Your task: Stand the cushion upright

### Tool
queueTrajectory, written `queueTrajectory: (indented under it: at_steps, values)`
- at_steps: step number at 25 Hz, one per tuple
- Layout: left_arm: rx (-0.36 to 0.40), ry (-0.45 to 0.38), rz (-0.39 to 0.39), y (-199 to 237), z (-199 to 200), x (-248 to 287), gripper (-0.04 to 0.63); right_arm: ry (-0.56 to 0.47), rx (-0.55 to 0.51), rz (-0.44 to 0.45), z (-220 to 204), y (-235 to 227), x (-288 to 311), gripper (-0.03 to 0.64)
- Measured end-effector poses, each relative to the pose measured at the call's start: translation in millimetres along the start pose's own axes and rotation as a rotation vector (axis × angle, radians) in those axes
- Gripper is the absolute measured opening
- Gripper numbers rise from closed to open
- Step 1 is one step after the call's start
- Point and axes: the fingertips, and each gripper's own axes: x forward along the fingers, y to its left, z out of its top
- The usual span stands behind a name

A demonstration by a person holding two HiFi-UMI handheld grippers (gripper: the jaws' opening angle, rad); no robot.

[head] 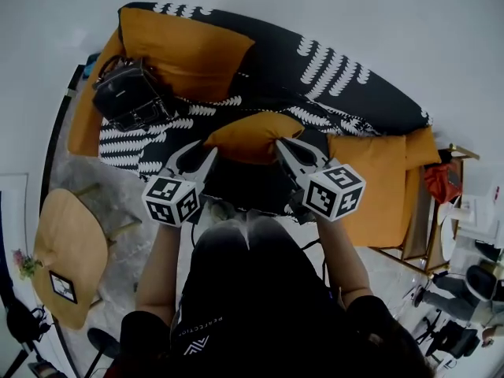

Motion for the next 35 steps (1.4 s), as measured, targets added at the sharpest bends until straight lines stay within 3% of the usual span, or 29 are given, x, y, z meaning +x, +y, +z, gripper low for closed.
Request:
queueTrajectory:
  at_steps: [4,10,17,23,35]
  values:
    - [0.084,0.026,-0.047,-22,9,16,0.049,-0.013,0.000,-0.029,4,-12,-17,0.003]
    - [0.192,0.014,-0.055,-48,32,35,0.028,-0.039,0.009,-0.087,8,-39,-38,0.005]
    - [0.250,-0.019,-0.069,-78,66,58,0.028,-0.019,-0.025,-0.168,7,-73,-56,0.005]
    - [0.271,-0.016,-0.063,-98,79,86,0.028,0.009,-0.055,-0.224,14,-107,-63,0.005]
    - [0.277,0.025,-0.012,-106,81,144,0.028,0.055,-0.048,-0.237,27,-167,-56,0.005]
